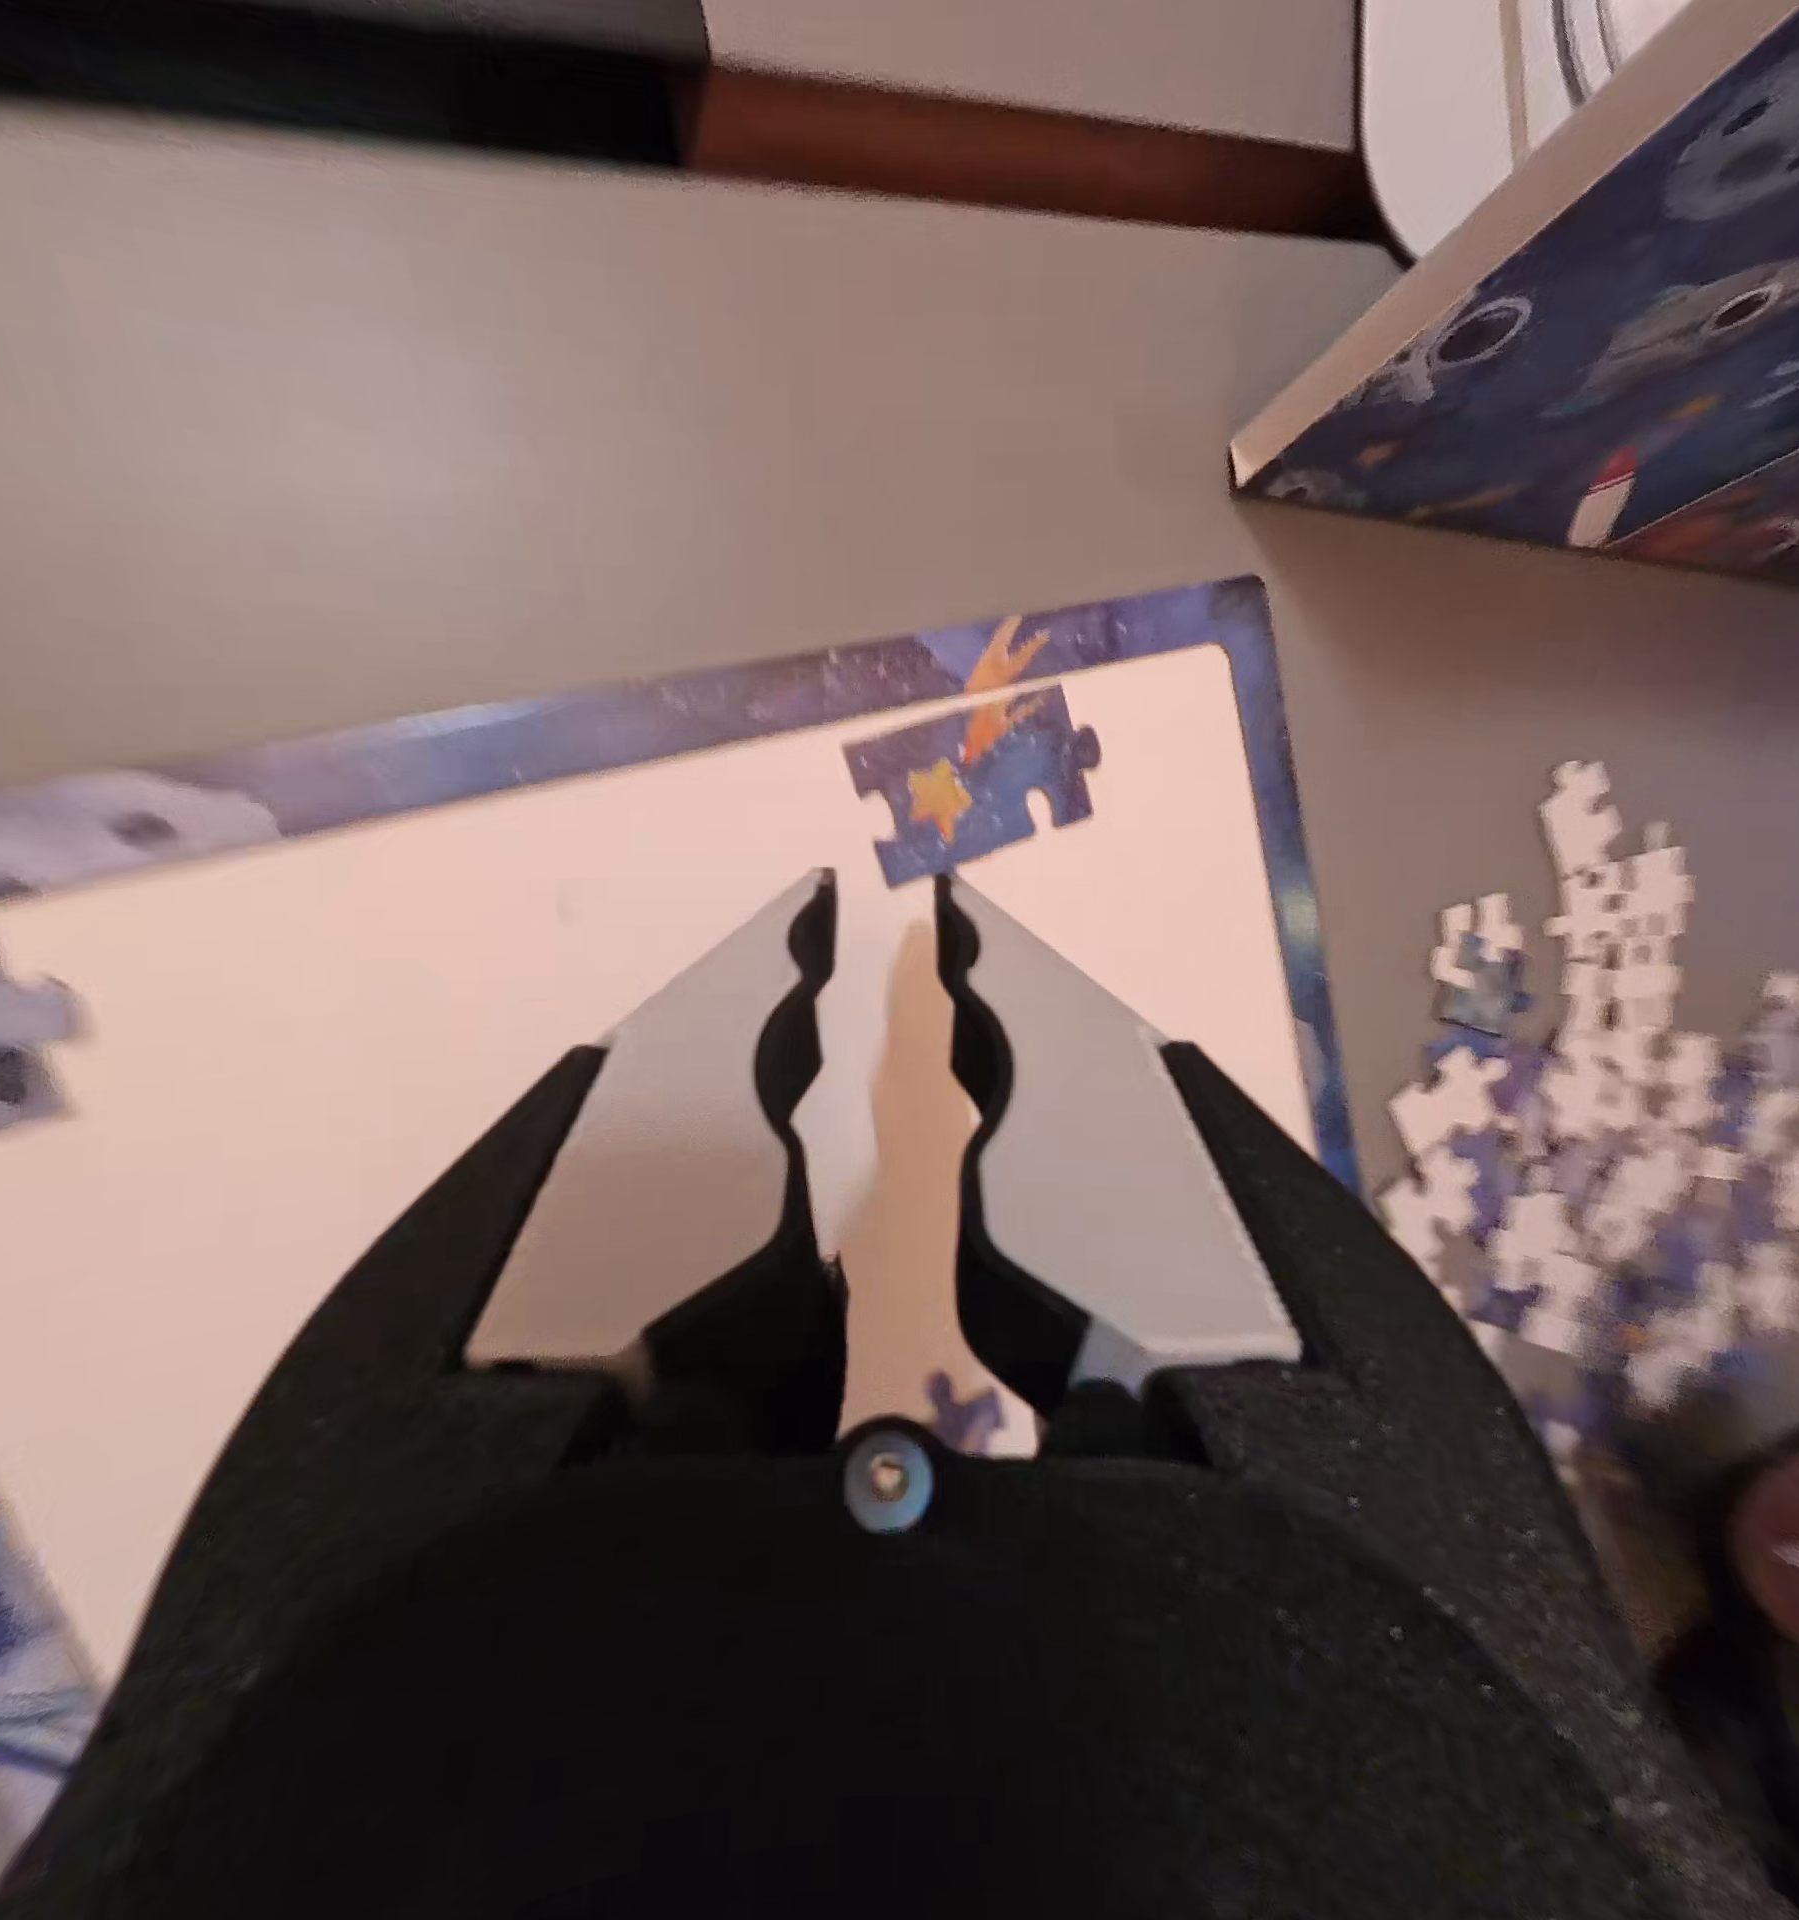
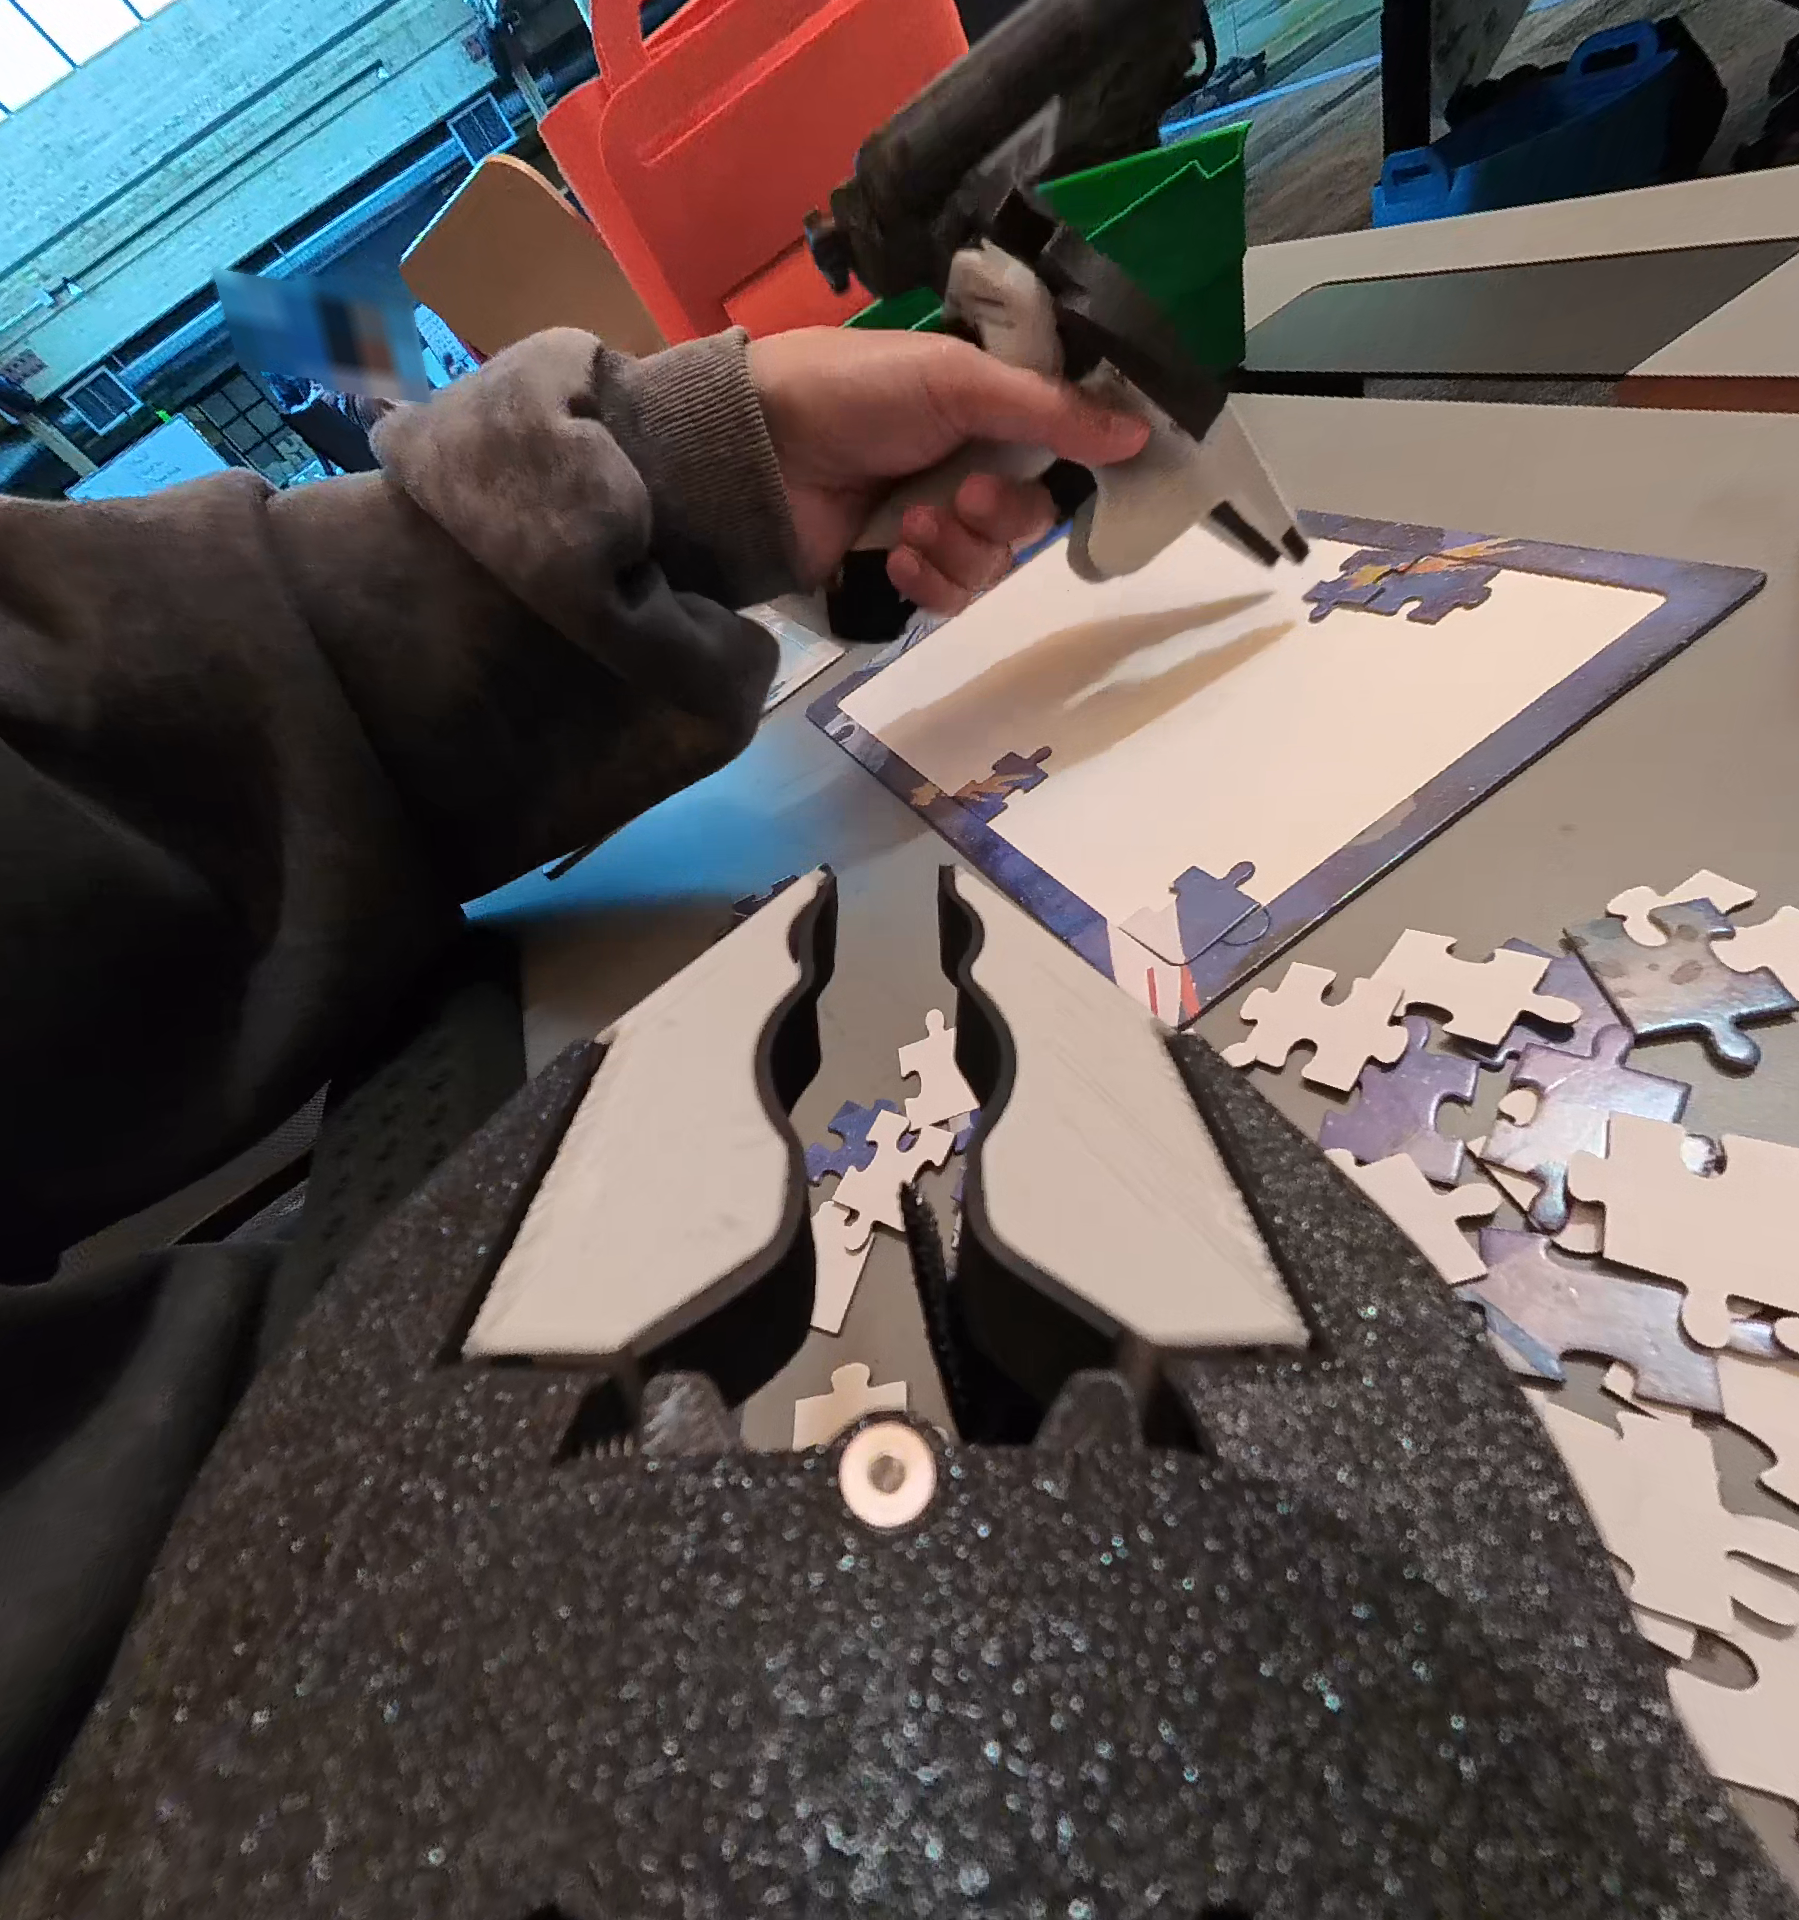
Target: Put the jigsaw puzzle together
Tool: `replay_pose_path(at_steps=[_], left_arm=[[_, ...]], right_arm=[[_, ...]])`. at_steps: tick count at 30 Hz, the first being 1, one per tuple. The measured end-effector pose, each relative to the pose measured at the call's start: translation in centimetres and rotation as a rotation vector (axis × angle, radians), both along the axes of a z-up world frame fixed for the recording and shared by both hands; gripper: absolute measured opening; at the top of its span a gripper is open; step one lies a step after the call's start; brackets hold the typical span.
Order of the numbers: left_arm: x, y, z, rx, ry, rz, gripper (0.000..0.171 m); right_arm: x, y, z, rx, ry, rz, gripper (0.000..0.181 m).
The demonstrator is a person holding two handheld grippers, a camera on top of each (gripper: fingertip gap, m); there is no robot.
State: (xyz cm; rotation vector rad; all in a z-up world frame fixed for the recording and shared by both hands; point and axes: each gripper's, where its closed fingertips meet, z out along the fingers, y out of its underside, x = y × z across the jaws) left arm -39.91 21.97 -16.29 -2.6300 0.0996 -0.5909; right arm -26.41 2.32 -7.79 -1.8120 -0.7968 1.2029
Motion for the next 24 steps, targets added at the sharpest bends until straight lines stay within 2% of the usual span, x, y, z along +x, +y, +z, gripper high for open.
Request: replay_pose_path(at_steps=[3,5,7,10,12,15,19,21,24], left_arm=[[-1.0,1.3,0.2,0.111,0.197,-0.110,0.002],[-1.3,2.2,-0.1,0.164,0.284,-0.181,0.000],[-2.4,3.4,0.3,0.218,0.362,-0.192,0.000],[-3.2,3.6,2.1,0.267,0.333,-0.190,0.000],[-2.7,0.5,2.7,0.197,0.250,-0.226,0.002],[-1.4,-6.3,4.2,0.230,0.160,-0.263,0.000],[-2.0,-15.2,3.4,0.310,0.240,-0.264,0.000],[-3.3,-17.8,2.7,0.345,0.274,-0.219,0.000],[-7.2,-18.0,2.3,0.437,0.340,-0.099,0.000]], right_arm=[[0.0,0.0,-0.1,0.002,-0.009,0.000,0.019],[0.1,0.1,-0.3,0.010,-0.023,-0.009,0.019],[0.3,0.4,-0.5,0.026,-0.056,-0.026,0.019],[0.0,1.4,-0.1,0.105,-0.129,-0.024,0.017],[-0.2,2.8,-1.0,0.160,-0.302,0.008,0.001],[-1.1,7.1,-1.4,0.224,-0.544,0.025,0.000],[-4.5,14.2,-3.0,0.198,-0.677,0.063,0.000],[-6.6,17.0,-4.3,0.186,-0.720,0.068,0.000],[-10.0,20.0,-6.3,0.210,-0.787,0.103,0.000]])
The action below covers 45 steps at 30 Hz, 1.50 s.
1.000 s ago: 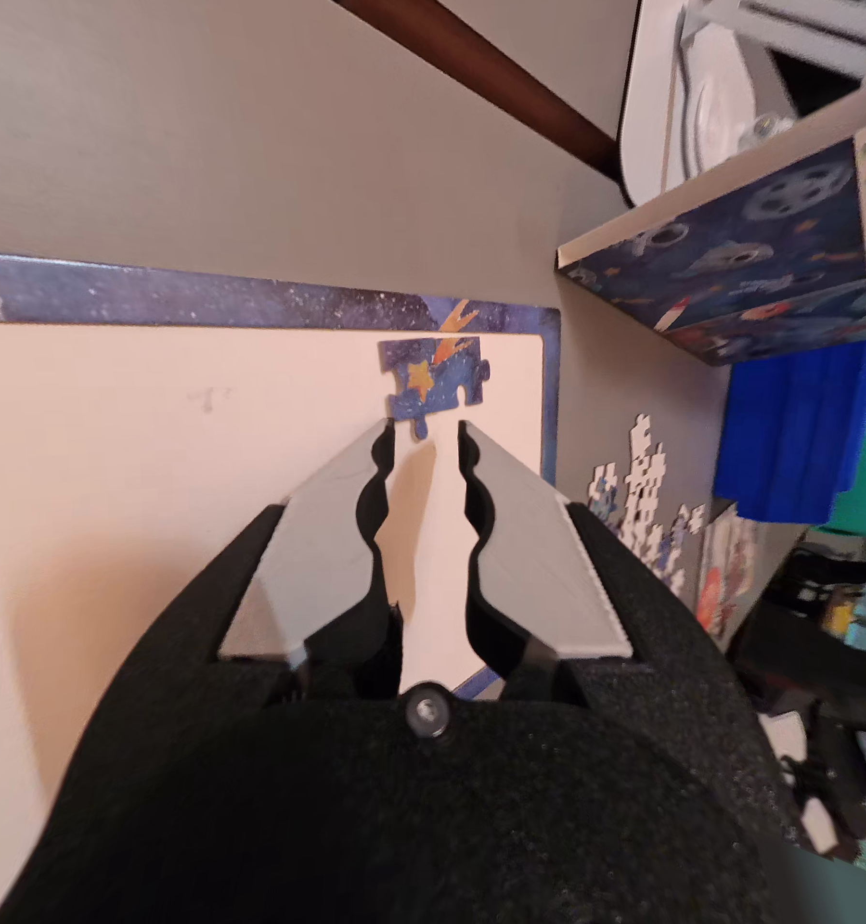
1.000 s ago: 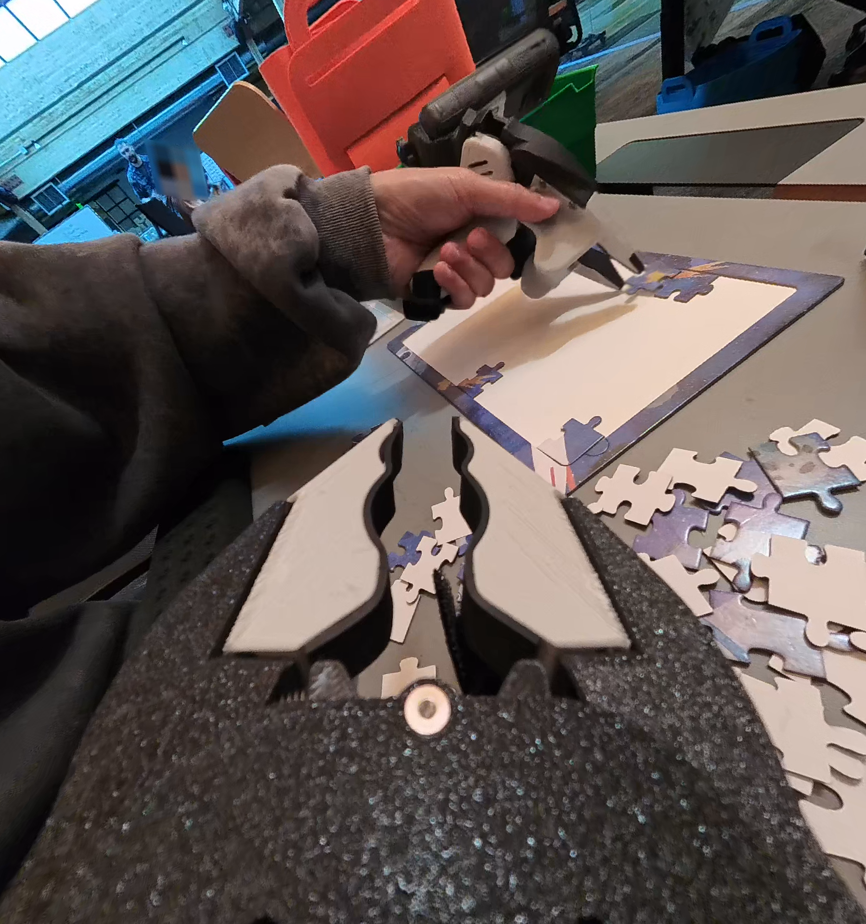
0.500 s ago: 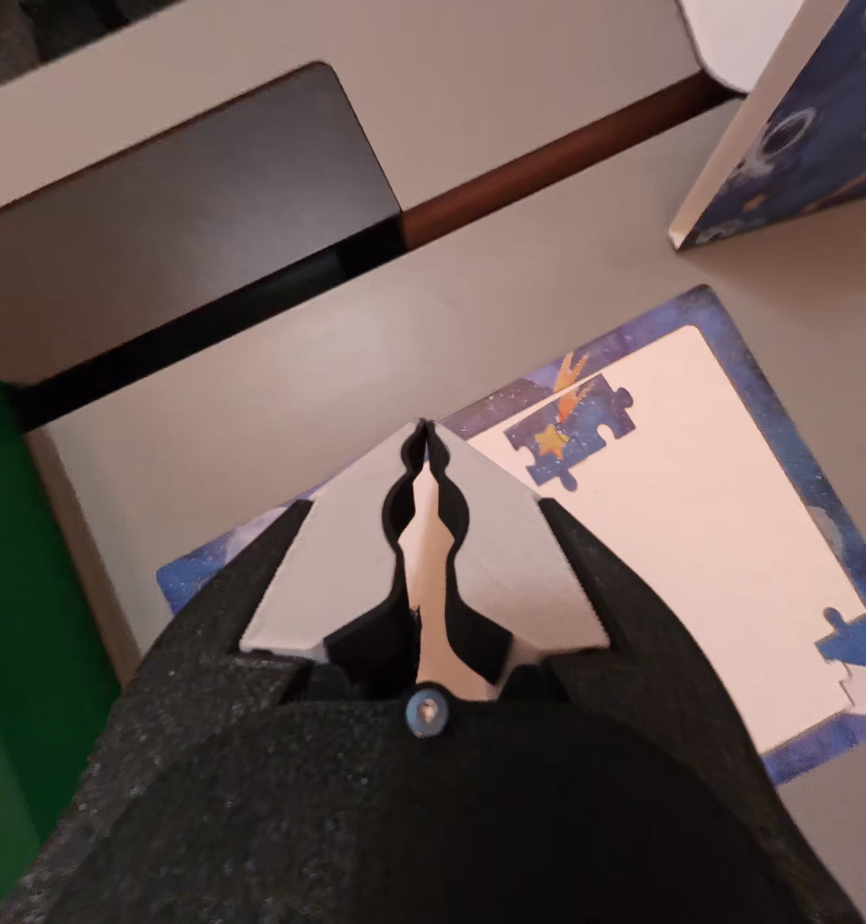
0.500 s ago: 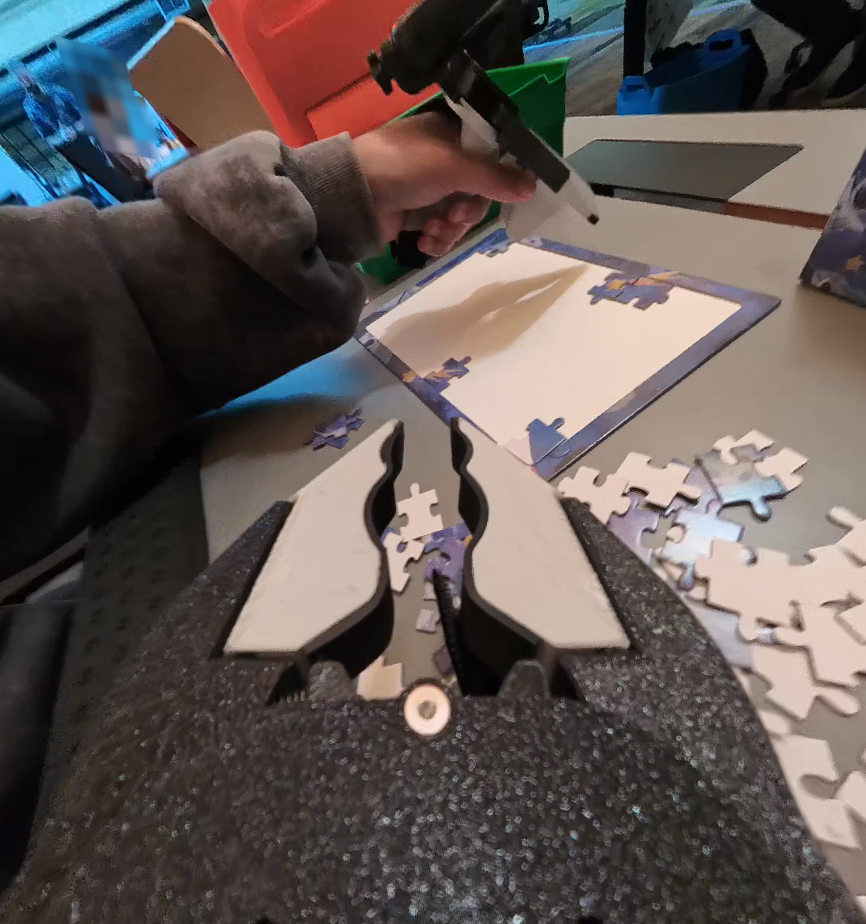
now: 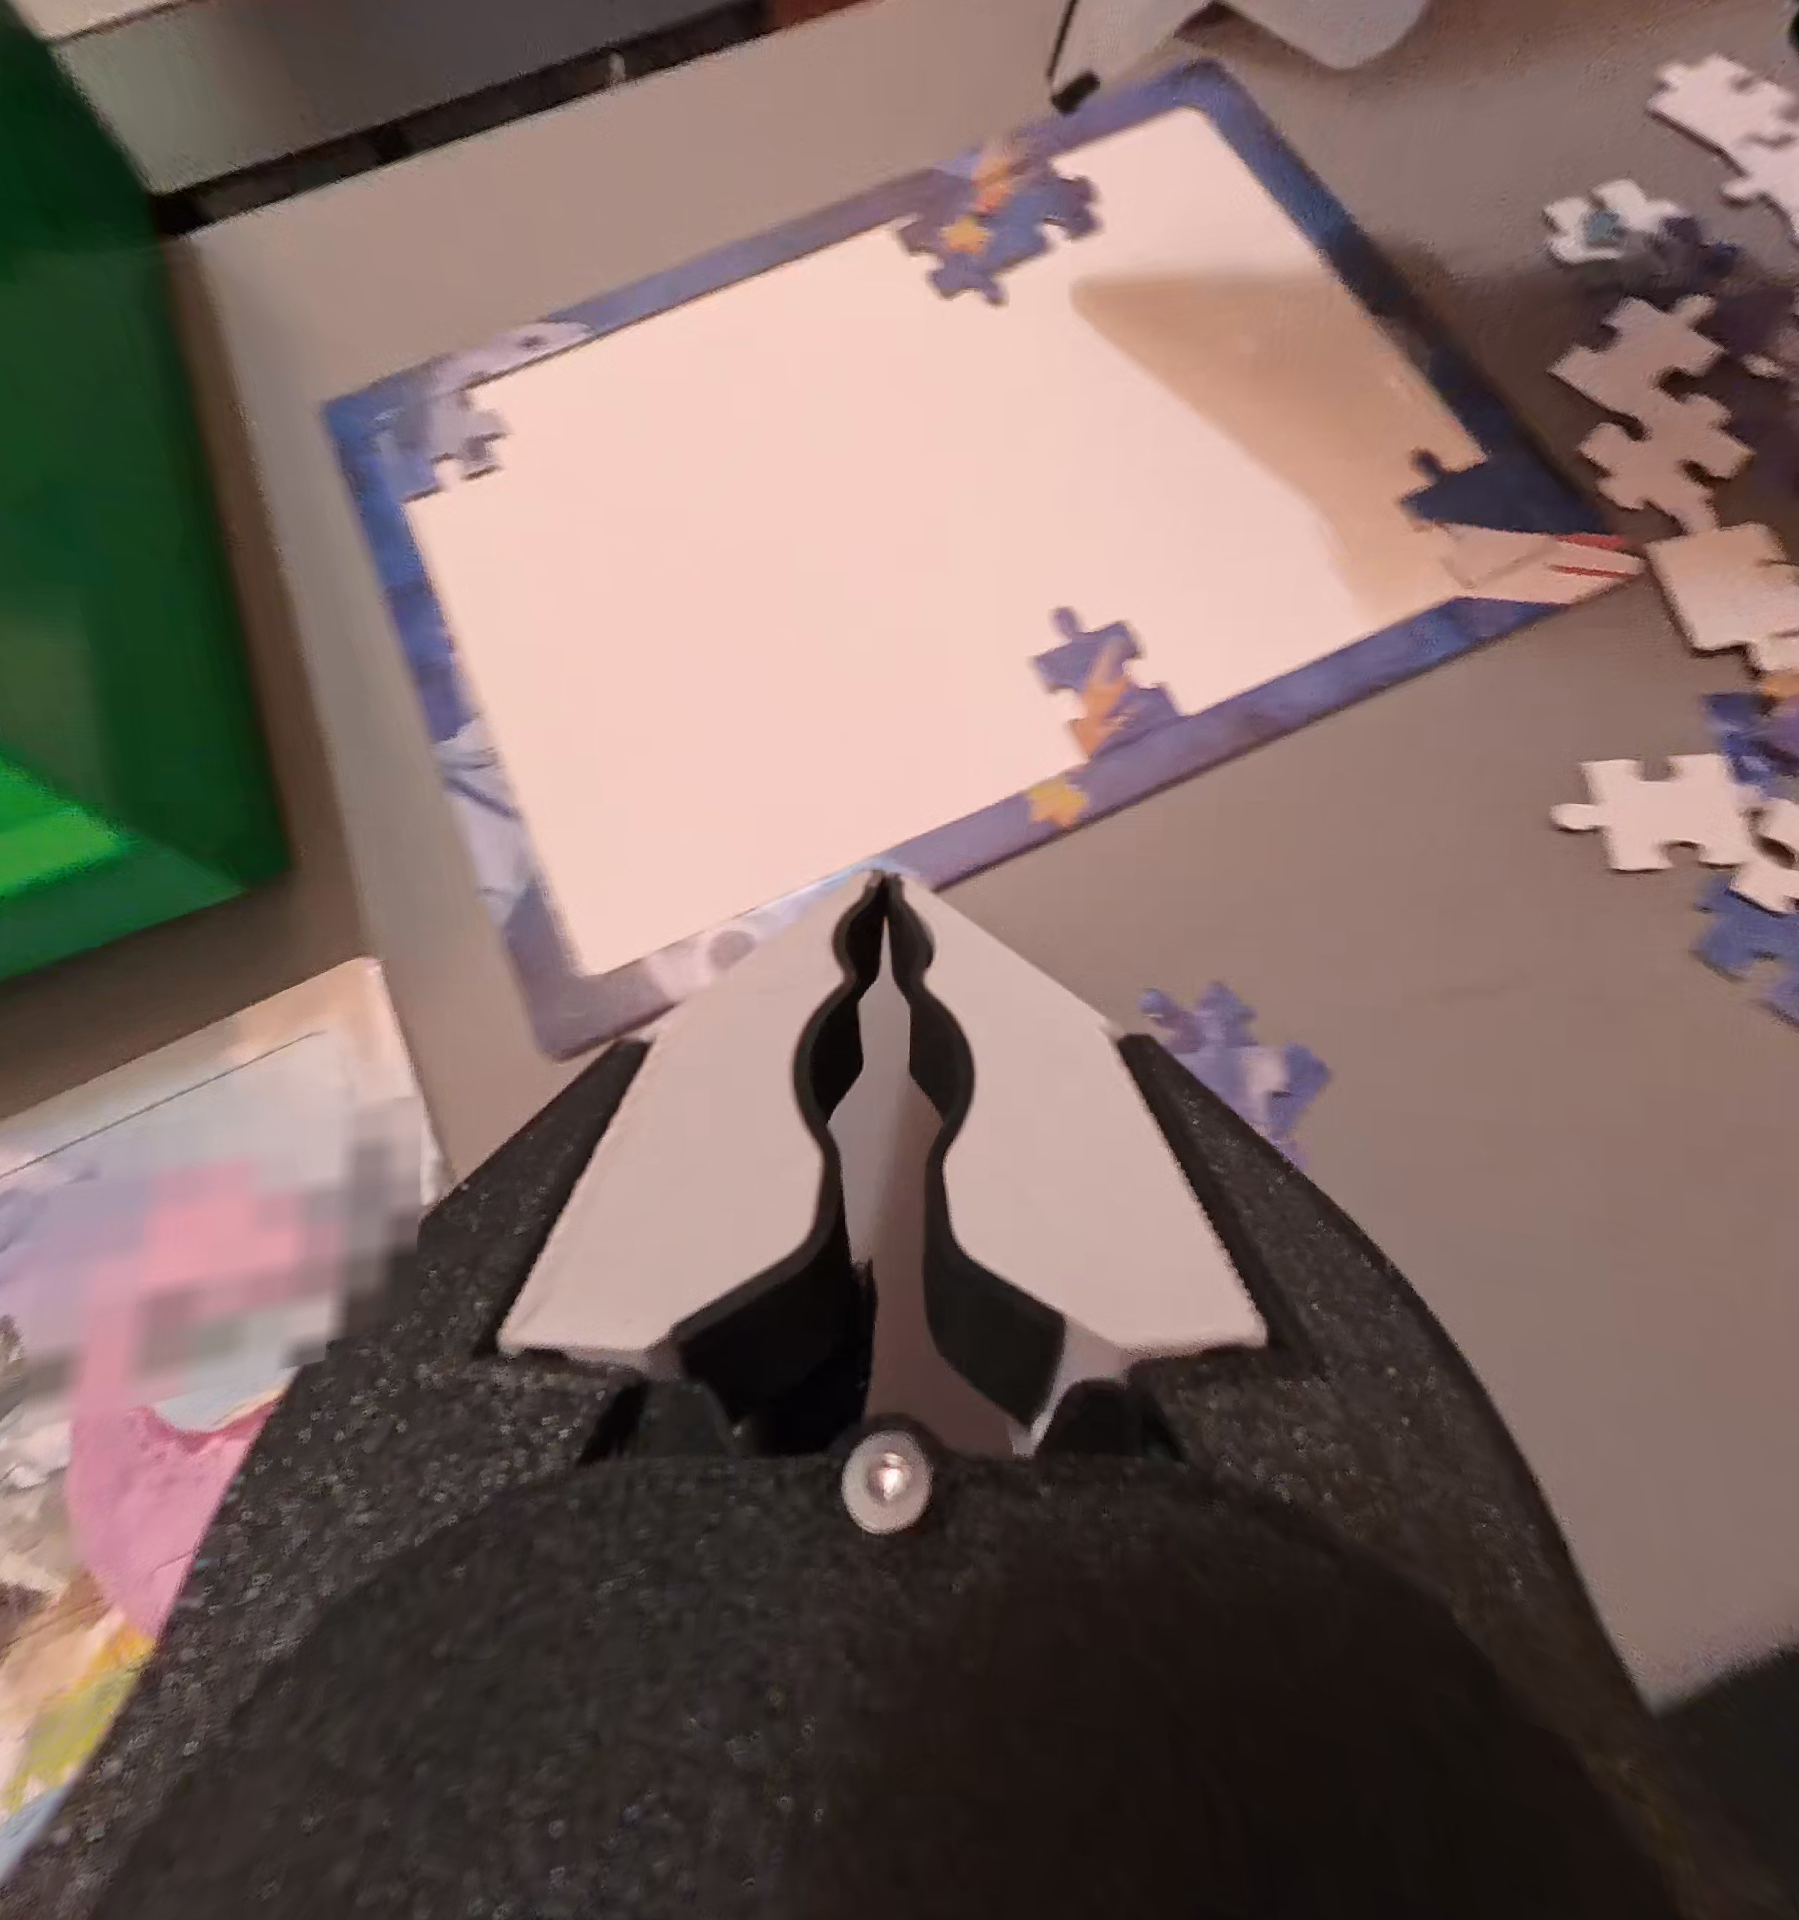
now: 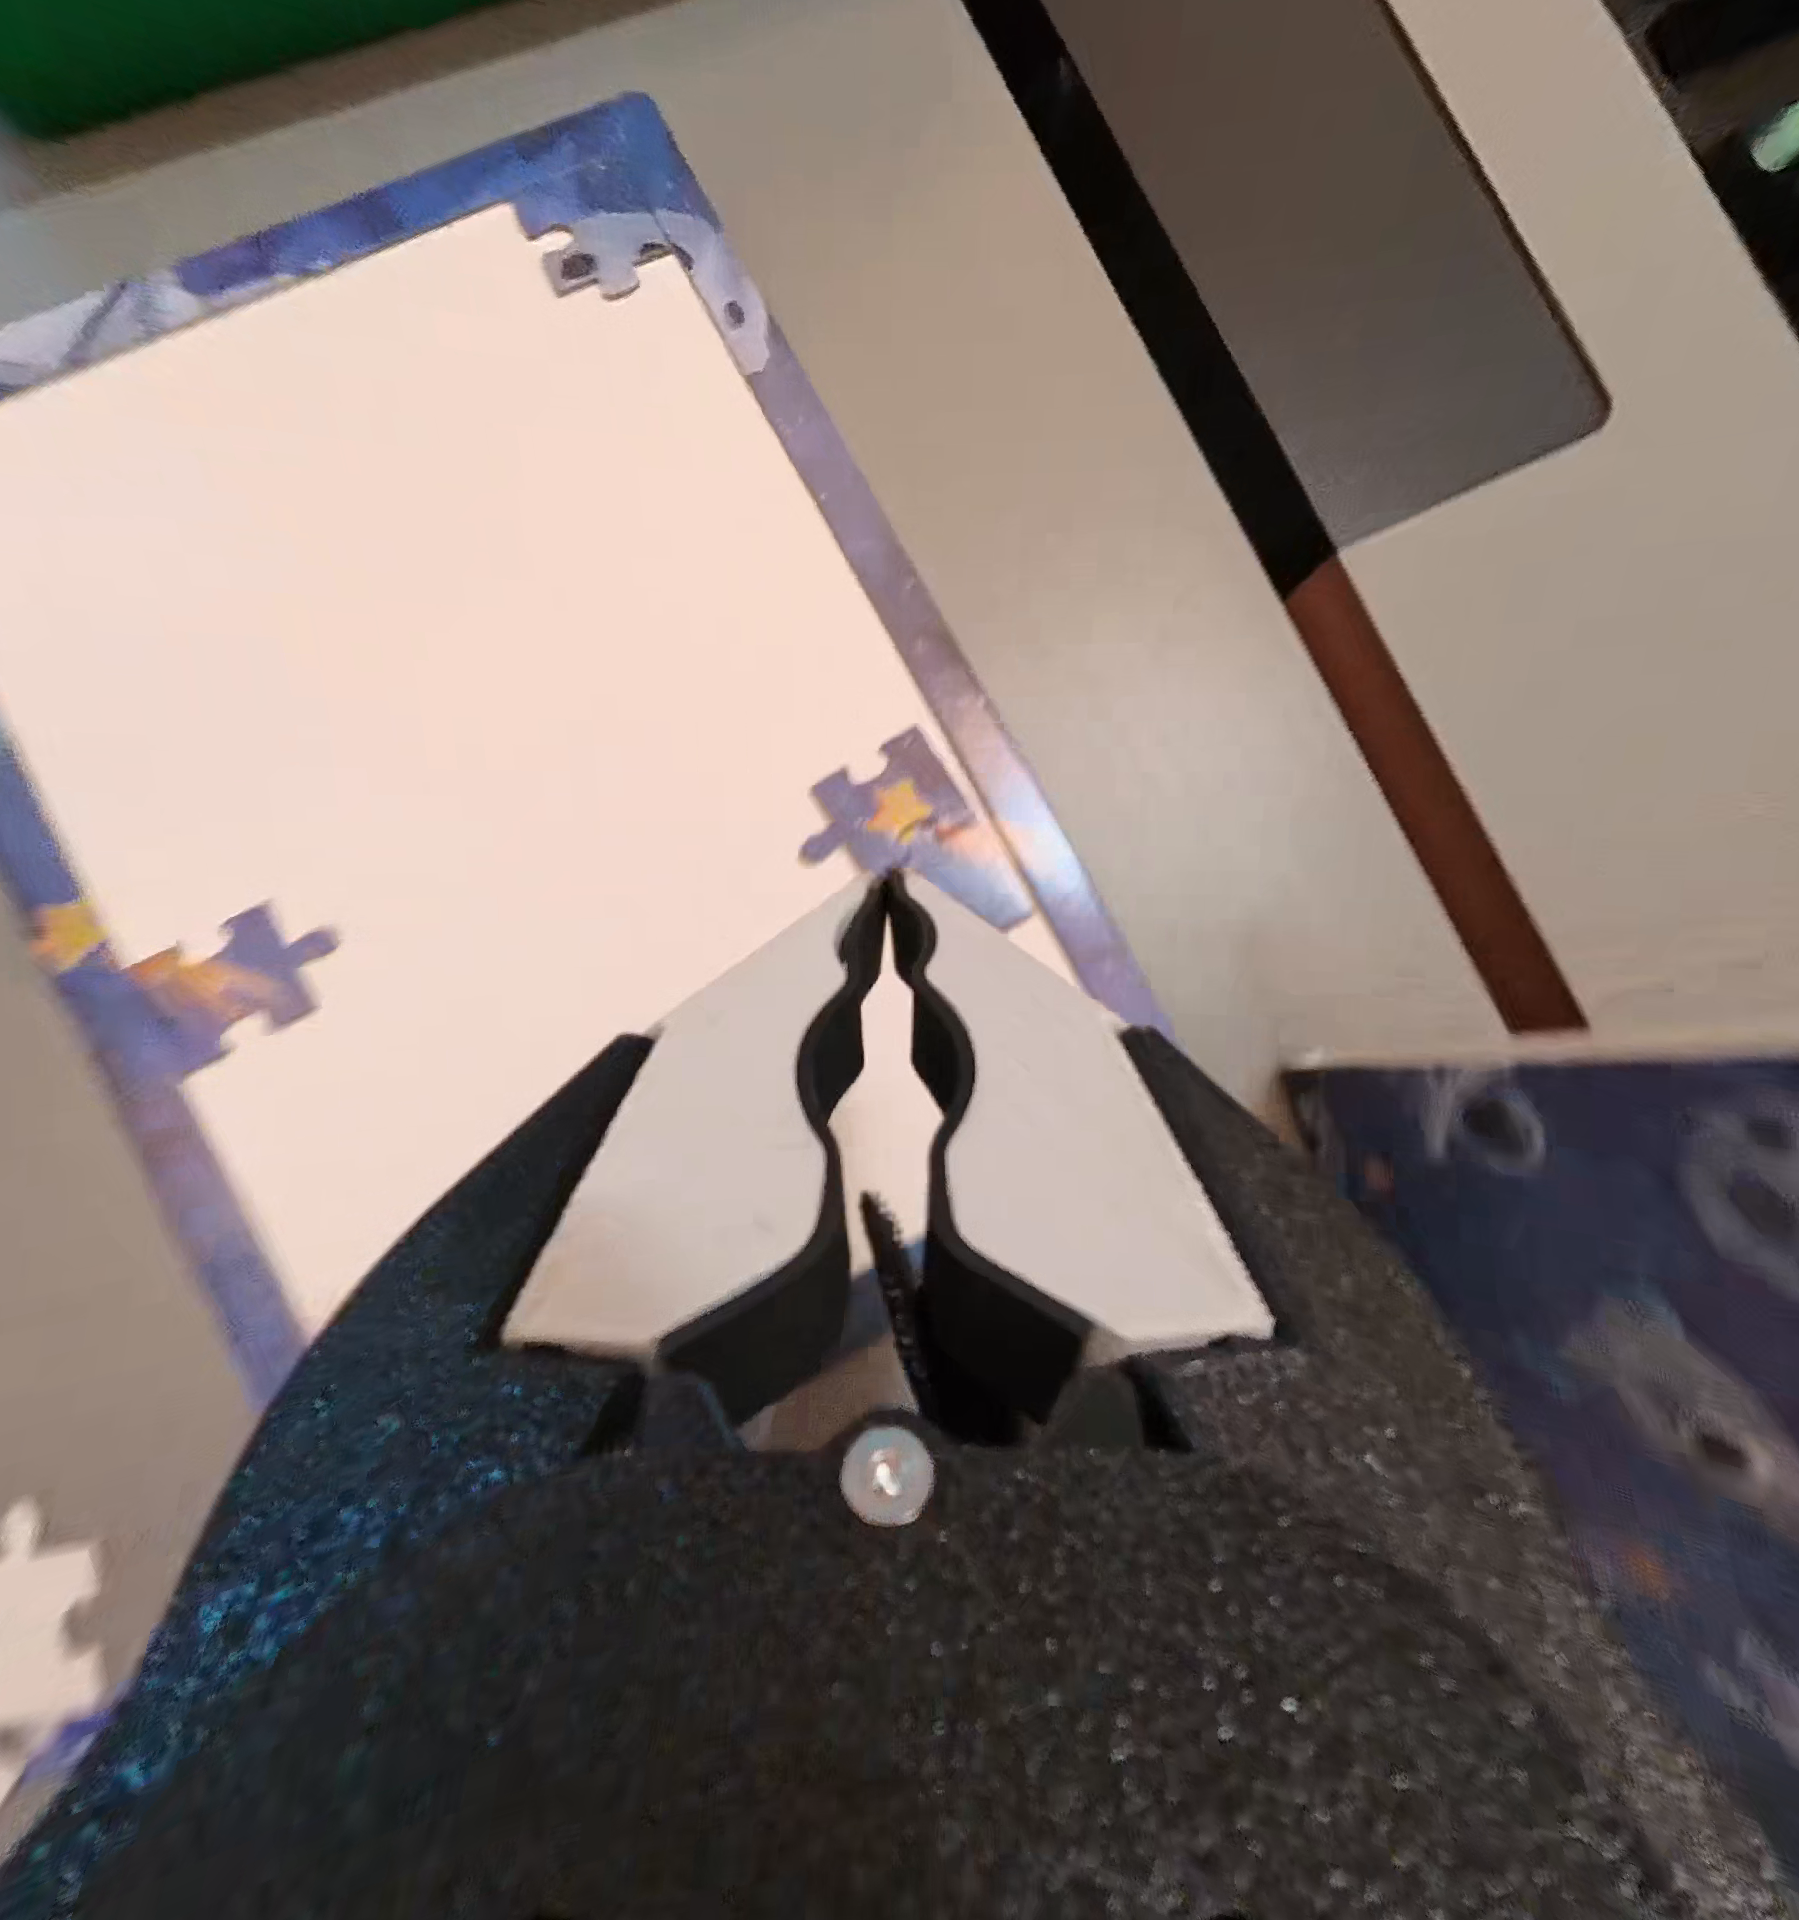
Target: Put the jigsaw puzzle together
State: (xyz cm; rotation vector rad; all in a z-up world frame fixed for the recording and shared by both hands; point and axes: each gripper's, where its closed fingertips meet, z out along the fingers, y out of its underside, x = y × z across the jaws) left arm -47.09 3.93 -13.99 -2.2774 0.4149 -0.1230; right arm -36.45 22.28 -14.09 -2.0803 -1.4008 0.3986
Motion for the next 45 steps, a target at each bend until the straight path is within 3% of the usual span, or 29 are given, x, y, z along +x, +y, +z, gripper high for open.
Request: replay_pose_path(at_steps=[5,7,9,13,26,31,40,45], left_arm=[[-5.0,2.0,-0.8,0.080,0.167,0.065,0.000],[-5.8,2.5,-0.6,0.078,0.092,0.117,0.000],[-5.4,2.5,-1.4,0.020,-0.035,0.126,0.000],[-6.3,2.1,-3.7,-0.039,0.021,0.134,0.000],[-6.1,2.1,-3.8,-0.036,-0.022,0.156,0.000],[-6.1,2.1,-3.8,-0.035,-0.017,0.159,0.000],[-6.1,2.1,-3.8,-0.034,-0.018,0.157,0.000],[-6.1,2.1,-3.8,-0.034,-0.026,0.156,0.000]], right_arm=[[-2.1,2.7,-1.7,0.000,-0.063,0.008,0.000],[-2.3,2.7,-1.9,-0.025,-0.041,0.000,0.000],[-2.4,2.4,-2.3,-0.047,-0.041,0.006,0.000],[-1.8,2.4,-3.1,-0.060,-0.051,-0.009,0.000],[-0.9,3.0,-3.5,-0.018,-0.047,-0.048,0.000],[-0.9,3.1,-0.2,-0.004,0.067,-0.069,0.000],[-2.5,2.0,-3.6,0.027,-0.064,0.003,0.000],[-1.8,2.9,-1.0,0.036,0.009,-0.051,0.000]])
